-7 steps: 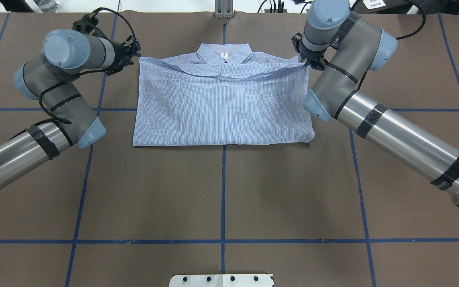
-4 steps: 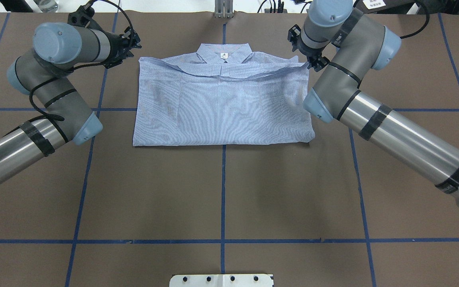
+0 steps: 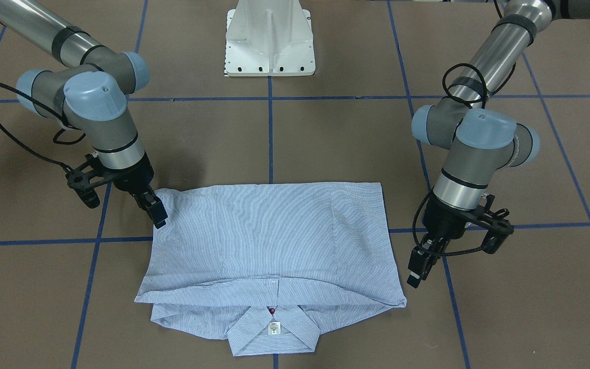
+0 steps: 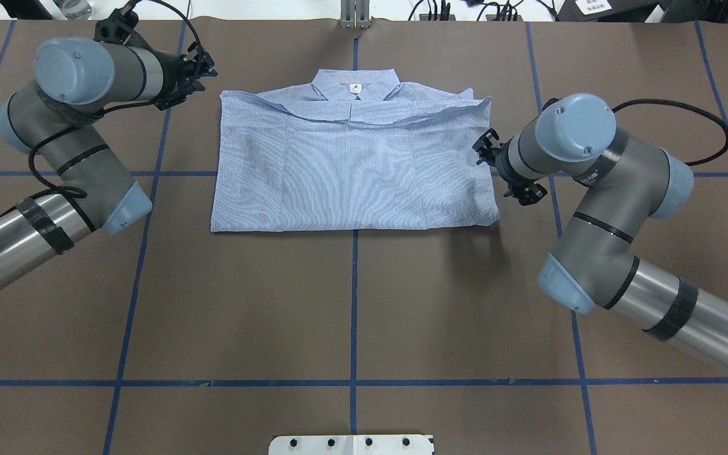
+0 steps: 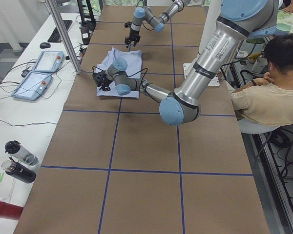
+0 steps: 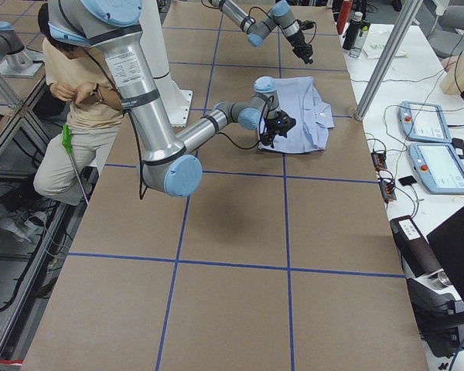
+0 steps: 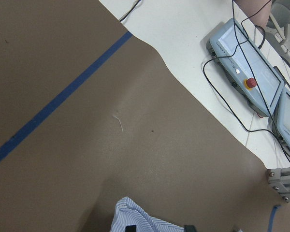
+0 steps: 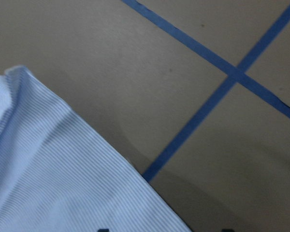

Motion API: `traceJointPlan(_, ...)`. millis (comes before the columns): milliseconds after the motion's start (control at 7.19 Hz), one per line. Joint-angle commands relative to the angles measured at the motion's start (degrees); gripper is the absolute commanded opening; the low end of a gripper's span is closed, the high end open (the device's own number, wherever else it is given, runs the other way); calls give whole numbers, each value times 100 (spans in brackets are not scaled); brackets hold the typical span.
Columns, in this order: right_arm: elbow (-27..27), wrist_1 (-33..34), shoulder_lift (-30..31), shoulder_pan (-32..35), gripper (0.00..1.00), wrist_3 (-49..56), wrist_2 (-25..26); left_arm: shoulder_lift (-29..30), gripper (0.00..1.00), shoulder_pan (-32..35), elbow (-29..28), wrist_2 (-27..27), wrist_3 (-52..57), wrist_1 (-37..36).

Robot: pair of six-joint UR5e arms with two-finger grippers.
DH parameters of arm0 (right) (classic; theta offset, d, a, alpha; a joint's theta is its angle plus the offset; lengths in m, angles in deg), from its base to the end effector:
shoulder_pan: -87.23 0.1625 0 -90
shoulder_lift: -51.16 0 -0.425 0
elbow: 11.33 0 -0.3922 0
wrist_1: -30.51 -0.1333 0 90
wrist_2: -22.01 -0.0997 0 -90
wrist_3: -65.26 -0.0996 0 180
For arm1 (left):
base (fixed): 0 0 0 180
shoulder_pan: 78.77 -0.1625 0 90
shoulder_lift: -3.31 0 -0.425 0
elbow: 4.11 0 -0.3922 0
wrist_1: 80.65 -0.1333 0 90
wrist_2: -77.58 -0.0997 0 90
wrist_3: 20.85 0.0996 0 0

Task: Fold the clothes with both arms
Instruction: 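Move the right gripper down to the folded edge nearest the robot and grasp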

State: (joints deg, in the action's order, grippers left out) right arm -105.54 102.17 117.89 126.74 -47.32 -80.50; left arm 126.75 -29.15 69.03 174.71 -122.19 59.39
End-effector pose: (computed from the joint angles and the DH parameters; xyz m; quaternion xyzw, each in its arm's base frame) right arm -0.4343 -0.5030 0.3682 -0.0423 -0.3975 0.4359 0.8064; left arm 0.3875 -0.6423 0.3529 0.1306 0.5348 -0.3937 0.7361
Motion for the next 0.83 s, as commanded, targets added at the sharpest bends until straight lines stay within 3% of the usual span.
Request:
traceJointPlan(0, -97, -440, 331, -286, 88, -201, 38, -92, 44, -5, 43, -10, 9, -3)
traceJointPlan(278, -53, -451, 357, -373, 87, -264, 125, -144, 44, 12, 130, -18, 9, -12)
traceJointPlan(417, -62, -451, 349, -391, 70, -333, 169, -154, 44, 21, 139, -27, 17, -12)
traceJointPlan(556, -62, -451, 323, -400, 18, -552, 170, -162, 44, 30, 139, -36, 17, -12)
traceJointPlan(695, -88, -486, 322, -391, 0, -632, 135, -171, 44, 39, 139, -36, 17, -12)
